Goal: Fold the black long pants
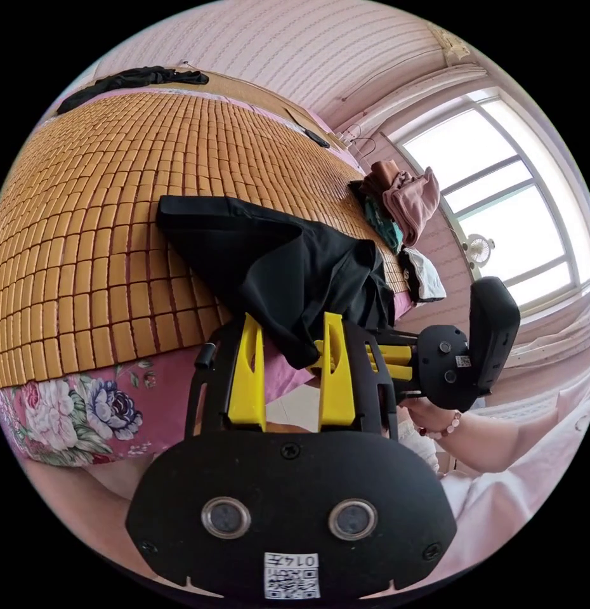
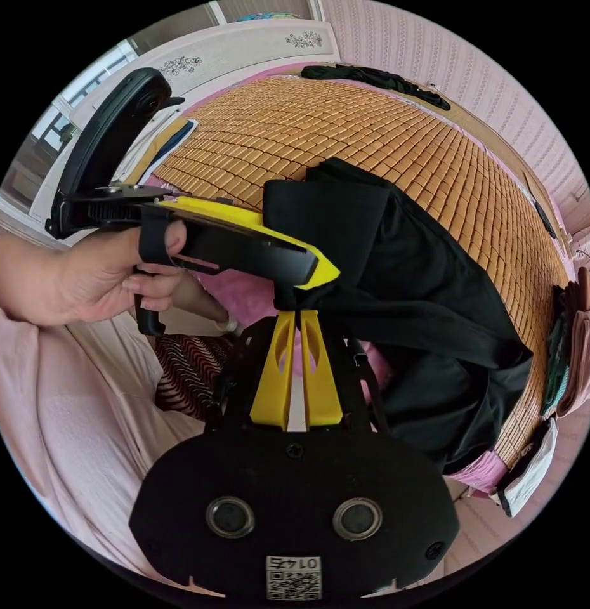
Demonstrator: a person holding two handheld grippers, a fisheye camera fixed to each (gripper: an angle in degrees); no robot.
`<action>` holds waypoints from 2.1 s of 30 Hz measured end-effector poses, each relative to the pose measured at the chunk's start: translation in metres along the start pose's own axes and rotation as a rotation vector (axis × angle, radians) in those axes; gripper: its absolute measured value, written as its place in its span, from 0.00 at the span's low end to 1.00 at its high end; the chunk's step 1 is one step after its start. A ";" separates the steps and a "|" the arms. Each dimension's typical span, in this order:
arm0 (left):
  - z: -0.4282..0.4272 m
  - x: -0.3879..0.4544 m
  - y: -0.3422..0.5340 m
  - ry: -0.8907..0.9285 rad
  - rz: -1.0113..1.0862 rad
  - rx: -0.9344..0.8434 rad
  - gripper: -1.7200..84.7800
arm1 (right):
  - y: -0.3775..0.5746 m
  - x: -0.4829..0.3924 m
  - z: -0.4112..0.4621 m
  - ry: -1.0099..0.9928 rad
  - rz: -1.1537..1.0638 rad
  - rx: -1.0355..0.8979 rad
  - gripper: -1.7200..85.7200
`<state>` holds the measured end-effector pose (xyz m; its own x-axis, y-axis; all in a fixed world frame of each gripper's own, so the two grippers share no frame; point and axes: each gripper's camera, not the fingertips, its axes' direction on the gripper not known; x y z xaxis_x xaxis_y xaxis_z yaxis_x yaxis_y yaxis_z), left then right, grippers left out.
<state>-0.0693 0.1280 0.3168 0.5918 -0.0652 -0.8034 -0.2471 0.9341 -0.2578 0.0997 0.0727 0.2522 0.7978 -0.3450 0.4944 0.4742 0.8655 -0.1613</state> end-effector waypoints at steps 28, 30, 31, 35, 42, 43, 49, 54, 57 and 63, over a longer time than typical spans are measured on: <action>-0.155 0.095 0.086 0.125 0.448 0.095 0.01 | -0.039 0.140 -0.112 -0.338 0.182 0.168 0.02; -0.165 0.128 0.081 0.089 0.570 0.146 0.01 | 0.011 0.185 -0.157 -0.470 0.356 0.361 0.02; -0.168 0.153 0.073 0.083 0.651 0.171 0.01 | 0.044 0.217 -0.197 -0.524 0.449 0.482 0.02; -0.225 0.274 0.025 0.312 0.964 0.382 0.01 | 0.120 0.259 -0.397 -0.255 0.480 0.771 0.03; -0.412 0.366 -0.002 0.774 0.932 0.908 0.01 | 0.139 0.073 -0.778 0.439 -0.013 1.236 0.03; -0.429 0.361 0.007 0.732 0.920 0.965 0.01 | 0.117 0.047 -0.791 0.514 -0.069 1.210 0.03; -0.415 0.256 0.082 0.257 0.728 1.014 0.01 | -0.034 0.051 -0.654 0.285 -0.214 0.841 0.02; -0.352 0.140 0.139 -0.085 0.468 0.664 0.01 | -0.083 0.106 -0.409 -0.170 -0.043 0.550 0.03; -0.320 0.076 0.166 -0.037 0.237 0.423 0.01 | -0.051 0.125 -0.282 -0.550 0.196 0.468 0.03; -0.311 0.020 0.195 0.088 0.075 0.307 0.01 | 0.007 0.129 -0.233 -0.597 0.324 0.431 0.03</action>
<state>-0.3439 0.1994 0.0840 0.5087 -0.0101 -0.8609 -0.0366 0.9988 -0.0334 0.2926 -0.0505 0.1154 0.4794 0.0938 0.8726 -0.0294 0.9954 -0.0909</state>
